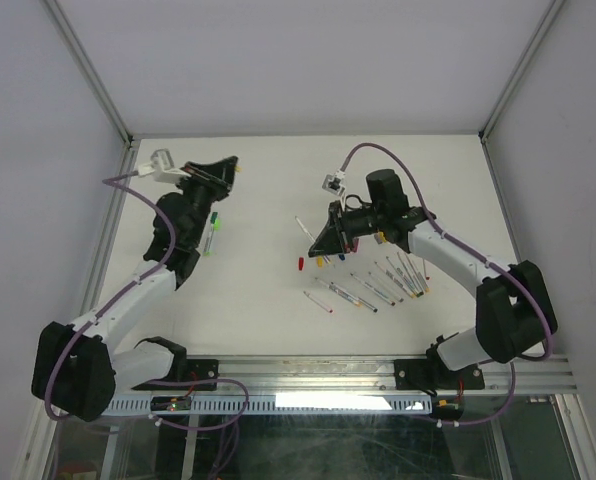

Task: Open the pen caps
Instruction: Open the pen cap from the pen, then place the pen at the center of the board.

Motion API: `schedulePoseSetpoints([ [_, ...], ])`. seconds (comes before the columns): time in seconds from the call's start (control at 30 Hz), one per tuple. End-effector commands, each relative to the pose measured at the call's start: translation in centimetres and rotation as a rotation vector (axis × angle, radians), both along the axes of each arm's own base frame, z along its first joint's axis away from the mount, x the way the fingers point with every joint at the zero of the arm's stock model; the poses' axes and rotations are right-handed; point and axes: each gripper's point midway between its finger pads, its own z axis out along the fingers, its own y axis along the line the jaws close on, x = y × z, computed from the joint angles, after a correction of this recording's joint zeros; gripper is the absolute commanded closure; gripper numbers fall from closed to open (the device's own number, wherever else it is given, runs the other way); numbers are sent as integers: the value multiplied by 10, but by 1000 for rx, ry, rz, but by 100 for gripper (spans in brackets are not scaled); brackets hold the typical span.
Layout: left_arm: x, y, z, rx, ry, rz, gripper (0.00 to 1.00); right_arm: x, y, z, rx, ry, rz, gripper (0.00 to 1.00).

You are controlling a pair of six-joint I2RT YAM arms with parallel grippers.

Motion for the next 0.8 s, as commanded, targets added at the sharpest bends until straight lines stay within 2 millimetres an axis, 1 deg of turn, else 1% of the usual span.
schedulePoseSetpoints([
  [0.0, 16, 72, 59, -98, -130, 233, 100, -16, 7, -6, -21, 16, 70, 100],
  [0.03, 15, 75, 61, -98, -133, 227, 100, -16, 9, -9, -33, 18, 72, 100],
  [0.1, 10, 79, 58, -85, -129, 213, 100, -17, 12, -17, -70, 10, 67, 100],
  [0.2, -1, 78, 40, -61, -94, 186, 100, -21, 16, -34, -165, 1, 49, 100],
  [0.27, -9, 74, 21, -39, -48, 154, 100, -31, 20, -52, -262, -5, 58, 100],
  [0.3, -14, 72, 10, -27, -22, 135, 100, -33, 18, -62, -322, -7, 51, 100],
  [0.33, -19, 70, -6, -15, 17, 117, 100, -41, 18, -76, -398, -11, 58, 100],
  [0.4, -29, 66, -30, -4, 73, 79, 100, -52, 12, -98, -540, -25, 60, 100],
  [0.47, -40, 64, -53, -4, 123, 53, 100, -63, 5, -113, -638, -15, 81, 100],
  [0.5, -45, 64, -65, -4, 148, 46, 100, -69, 2, -116, -665, -10, 89, 100],
  [0.57, -54, 65, -83, 3, 174, 40, 100, -74, 2, -122, -705, -31, 84, 100],
  [0.63, -62, 64, -92, -27, 193, 25, 100, -76, 5, -127, -752, -59, 60, 100],
  [0.77, -71, 63, -107, -17, 225, 4, 100, -65, 8, -135, -831, -91, -66, 97],
])
